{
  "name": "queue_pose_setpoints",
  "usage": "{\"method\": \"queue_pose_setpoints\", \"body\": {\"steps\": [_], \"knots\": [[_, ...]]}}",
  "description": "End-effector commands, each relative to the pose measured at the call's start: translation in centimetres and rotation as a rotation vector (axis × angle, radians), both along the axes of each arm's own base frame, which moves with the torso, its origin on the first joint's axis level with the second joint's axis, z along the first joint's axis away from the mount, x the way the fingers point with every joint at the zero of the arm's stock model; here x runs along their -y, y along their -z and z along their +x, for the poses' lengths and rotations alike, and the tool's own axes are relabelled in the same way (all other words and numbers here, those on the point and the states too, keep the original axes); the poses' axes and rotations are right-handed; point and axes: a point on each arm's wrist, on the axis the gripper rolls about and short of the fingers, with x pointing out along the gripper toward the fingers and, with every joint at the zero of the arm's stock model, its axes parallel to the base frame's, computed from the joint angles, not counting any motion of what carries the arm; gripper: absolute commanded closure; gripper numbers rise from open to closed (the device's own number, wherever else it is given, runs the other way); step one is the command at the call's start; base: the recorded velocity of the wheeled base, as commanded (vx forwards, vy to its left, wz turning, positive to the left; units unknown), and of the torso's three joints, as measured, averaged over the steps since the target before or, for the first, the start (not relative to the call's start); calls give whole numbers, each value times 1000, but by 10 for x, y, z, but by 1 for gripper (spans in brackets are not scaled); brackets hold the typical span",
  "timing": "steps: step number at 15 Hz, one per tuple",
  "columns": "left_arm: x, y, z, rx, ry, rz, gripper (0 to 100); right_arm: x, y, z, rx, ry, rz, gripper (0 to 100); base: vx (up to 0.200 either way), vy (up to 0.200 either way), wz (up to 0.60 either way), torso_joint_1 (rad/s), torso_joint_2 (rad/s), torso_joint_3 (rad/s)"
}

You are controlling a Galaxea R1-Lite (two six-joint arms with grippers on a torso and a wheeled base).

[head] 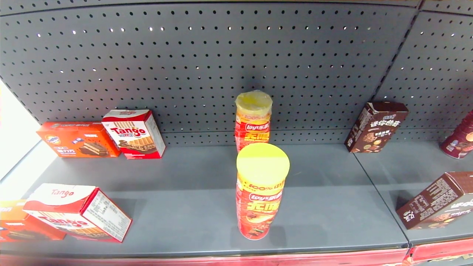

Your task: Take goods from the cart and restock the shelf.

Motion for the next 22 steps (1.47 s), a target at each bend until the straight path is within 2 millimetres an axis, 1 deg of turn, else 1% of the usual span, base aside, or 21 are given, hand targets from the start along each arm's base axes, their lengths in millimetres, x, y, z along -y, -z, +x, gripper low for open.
{"method": "queue_pose_setpoints", "body": {"steps": [1,3,4,5,6,8,11,22], "knots": [[0,1,-3,42,-11,-29,0,0,1,-5,62,1,-1,0,0,0,0,0,0,0],[-1,2,-2,57,-61,-9,0,1,1,-5,63,12,0,0,0,0,0,0,0,0],[-1,2,-1,80,-56,1,0,1,1,-5,63,12,-1,0,0,0,0,0,0,0],[0,2,1,123,-10,13,0,1,1,-5,66,12,-3,0,0,0,0,0,0,0],[2,8,1,68,78,4,0,1,2,-5,65,12,0,0,0,0,0,0,0,0],[3,9,1,57,118,9,0,1,2,-5,65,12,0,0,0,0,0,0,0,0],[2,9,1,54,99,-42,0,1,1,-5,66,12,-1,0,0,0,0,0,0,0],[3,9,1,53,108,-65,0,1,2,-5,65,12,-1,0,0,0,0,0,0,0]]}}
